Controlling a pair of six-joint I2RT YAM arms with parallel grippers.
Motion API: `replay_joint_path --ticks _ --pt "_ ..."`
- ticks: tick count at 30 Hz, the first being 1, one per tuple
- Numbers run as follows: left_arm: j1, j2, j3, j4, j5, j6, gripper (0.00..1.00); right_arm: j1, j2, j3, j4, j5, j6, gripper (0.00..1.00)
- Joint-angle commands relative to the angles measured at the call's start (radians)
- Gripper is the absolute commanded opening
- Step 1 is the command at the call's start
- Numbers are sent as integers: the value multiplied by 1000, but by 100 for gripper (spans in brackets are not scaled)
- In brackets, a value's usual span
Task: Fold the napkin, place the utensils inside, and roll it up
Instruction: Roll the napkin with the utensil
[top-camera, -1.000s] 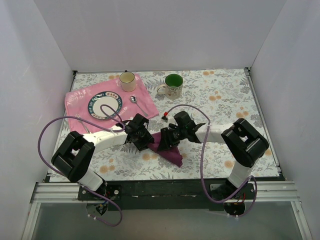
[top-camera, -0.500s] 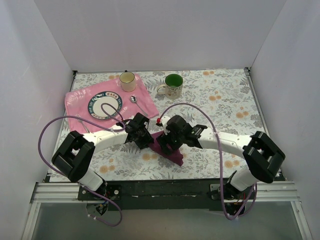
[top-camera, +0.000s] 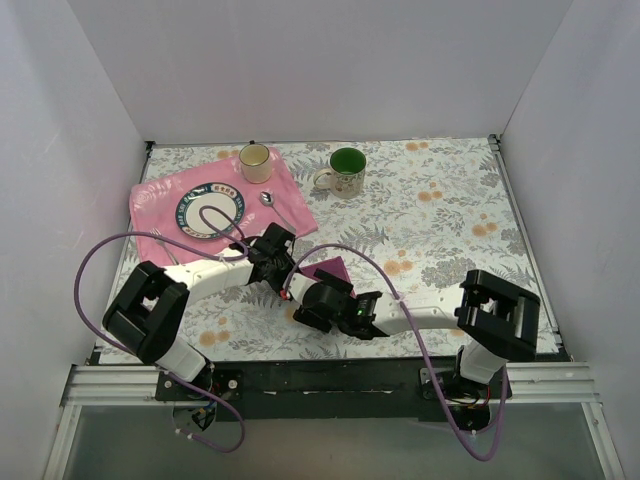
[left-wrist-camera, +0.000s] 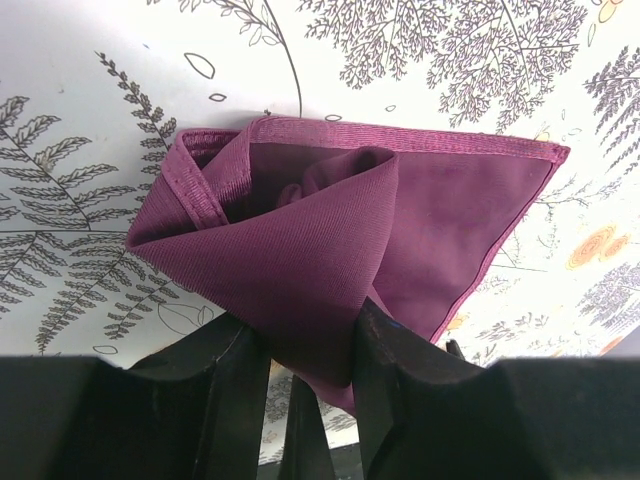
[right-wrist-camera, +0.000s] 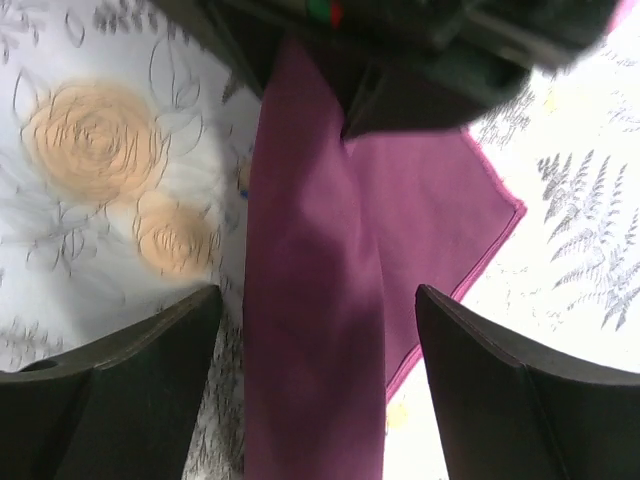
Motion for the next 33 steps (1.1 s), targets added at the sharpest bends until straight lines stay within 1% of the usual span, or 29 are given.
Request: replay_joint_path --ticks 1,4,5,6,7,8,9,10,12,14,15,16,19,20,24,26,27,29,30,32,33 --pt "15 -13 13 -1 43 18 32 16 87 11 110 183 -55 85" --pt "20 -15 10 -1 46 21 31 16 114 10 112 198 -26 79" --pt "20 -16 8 1 46 24 31 16 116 10 112 201 -8 70" --pt "21 -21 8 3 44 24 31 15 121 16 93 200 1 64" --pt "21 -22 5 4 44 29 32 16 121 14 89 194 7 60" --pt "24 -22 7 3 40 38 33 15 116 13 84 186 20 53" --pt "24 -25 10 4 35 46 34 15 105 4 79 166 43 50" --pt "26 -28 11 3 34 53 37 13 98 2 75 154 60 45" --pt "34 -35 13 1 24 73 42 15 81 -1 62 117 105 39" --pt "56 -61 4 13 32 89 52 10 73 2 38 82 124 34" --pt "66 -71 -13 25 53 112 57 9 70 4 33 41 155 31" --pt "76 -94 -18 44 58 125 62 7 69 10 23 19 178 30" --pt "107 -127 -15 38 46 171 71 -5 56 16 10 -70 242 30" --pt "118 -159 -15 41 46 181 75 -13 49 16 7 -99 259 30" --pt "123 -228 -12 26 31 207 82 -65 26 -1 30 -243 330 29" --pt "123 -248 -13 6 21 207 83 -91 12 -13 49 -295 366 29" --pt "123 -266 -15 -7 23 205 83 -123 7 -27 67 -353 380 29" --pt "123 -282 -21 -14 33 198 85 -183 -2 -47 98 -423 420 27" --pt "123 -292 -21 -39 34 192 86 -203 -4 -73 133 -502 434 27" --pt "123 -302 -22 -56 44 179 88 -265 -1 -93 162 -576 460 26" --pt "123 -311 -24 -75 49 175 88 -284 4 -101 182 -637 483 25"
